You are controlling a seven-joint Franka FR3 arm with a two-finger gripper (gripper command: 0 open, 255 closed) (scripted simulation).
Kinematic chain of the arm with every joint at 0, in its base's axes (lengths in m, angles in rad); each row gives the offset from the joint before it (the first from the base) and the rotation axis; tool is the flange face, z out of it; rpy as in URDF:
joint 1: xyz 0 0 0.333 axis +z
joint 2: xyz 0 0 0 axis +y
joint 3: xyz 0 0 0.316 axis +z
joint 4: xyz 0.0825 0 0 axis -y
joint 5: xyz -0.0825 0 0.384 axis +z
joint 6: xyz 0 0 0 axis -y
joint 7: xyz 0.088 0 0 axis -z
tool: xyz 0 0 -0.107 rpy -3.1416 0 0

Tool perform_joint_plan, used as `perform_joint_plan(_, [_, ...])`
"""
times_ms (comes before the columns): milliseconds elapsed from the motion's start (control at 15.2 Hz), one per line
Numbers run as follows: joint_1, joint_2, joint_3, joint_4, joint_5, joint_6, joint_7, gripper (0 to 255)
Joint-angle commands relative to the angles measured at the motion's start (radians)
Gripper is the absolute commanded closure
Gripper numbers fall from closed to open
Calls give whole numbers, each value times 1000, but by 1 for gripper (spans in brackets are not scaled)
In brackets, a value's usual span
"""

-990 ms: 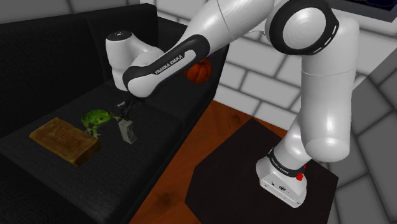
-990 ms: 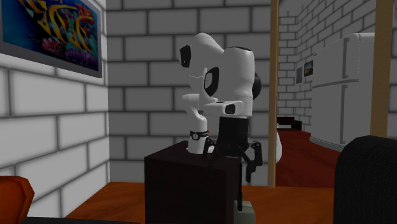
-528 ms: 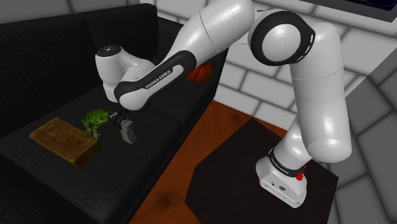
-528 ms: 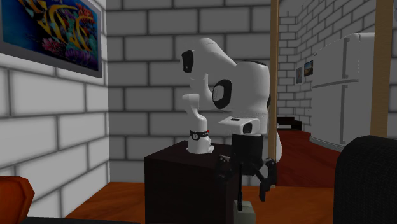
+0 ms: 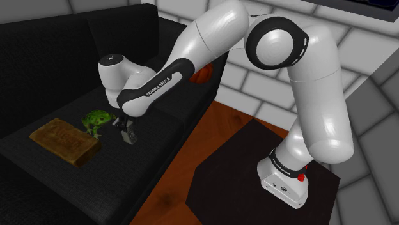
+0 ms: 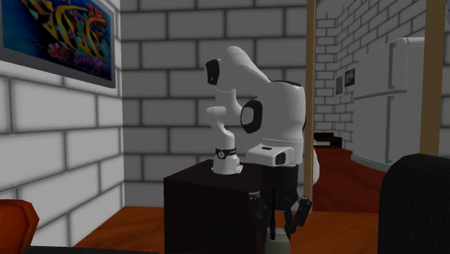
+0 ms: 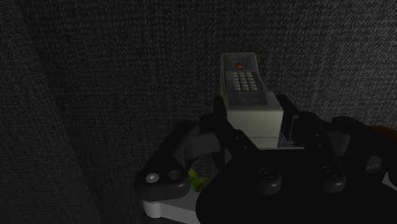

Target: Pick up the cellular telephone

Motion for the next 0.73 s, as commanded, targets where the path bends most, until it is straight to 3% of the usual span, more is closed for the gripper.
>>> perform_joint_plan(0, [0,1,-1,-1,0,1,0,255])
perform_joint_plan(660, [-6,-34,8,1,11,-37,-10,255])
